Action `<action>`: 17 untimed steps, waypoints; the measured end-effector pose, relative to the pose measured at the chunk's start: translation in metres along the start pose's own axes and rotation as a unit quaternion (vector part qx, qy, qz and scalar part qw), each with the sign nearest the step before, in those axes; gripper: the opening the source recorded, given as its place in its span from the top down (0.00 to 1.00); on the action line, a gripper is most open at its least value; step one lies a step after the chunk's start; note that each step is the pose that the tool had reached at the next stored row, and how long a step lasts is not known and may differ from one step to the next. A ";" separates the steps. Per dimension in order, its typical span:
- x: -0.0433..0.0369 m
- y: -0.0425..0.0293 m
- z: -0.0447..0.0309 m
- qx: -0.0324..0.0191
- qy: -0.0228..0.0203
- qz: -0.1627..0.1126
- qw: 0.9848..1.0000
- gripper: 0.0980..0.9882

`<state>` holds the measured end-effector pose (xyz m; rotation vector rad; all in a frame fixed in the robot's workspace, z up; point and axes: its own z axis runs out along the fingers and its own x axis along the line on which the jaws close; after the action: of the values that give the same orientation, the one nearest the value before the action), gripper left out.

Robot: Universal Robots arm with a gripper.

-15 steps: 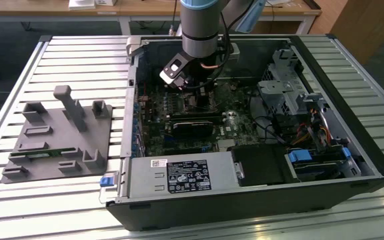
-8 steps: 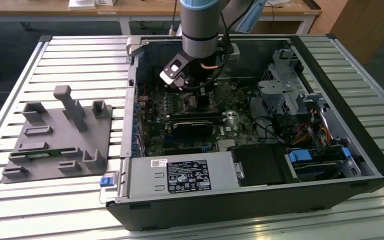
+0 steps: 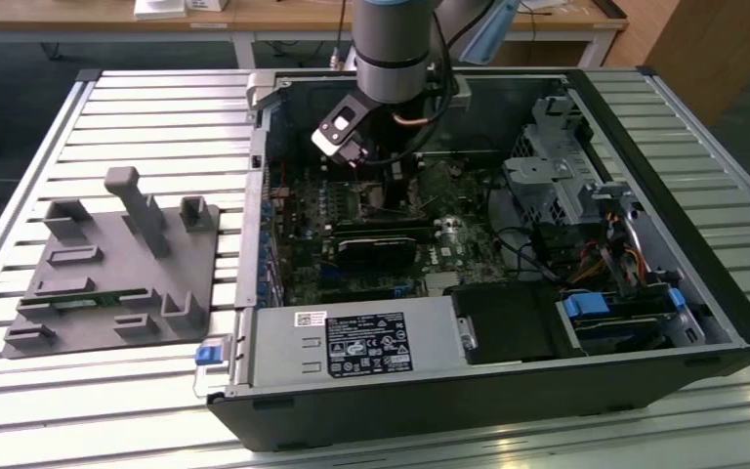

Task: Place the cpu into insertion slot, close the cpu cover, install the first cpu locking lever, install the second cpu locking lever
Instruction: 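Place the cpu into insertion slot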

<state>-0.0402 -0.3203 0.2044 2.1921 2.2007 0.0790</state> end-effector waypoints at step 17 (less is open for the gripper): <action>-0.0001 0.0065 -0.0033 0.012 0.001 0.000 1.000 0.99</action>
<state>-0.0339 -0.3204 0.2082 2.2058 2.2138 0.0539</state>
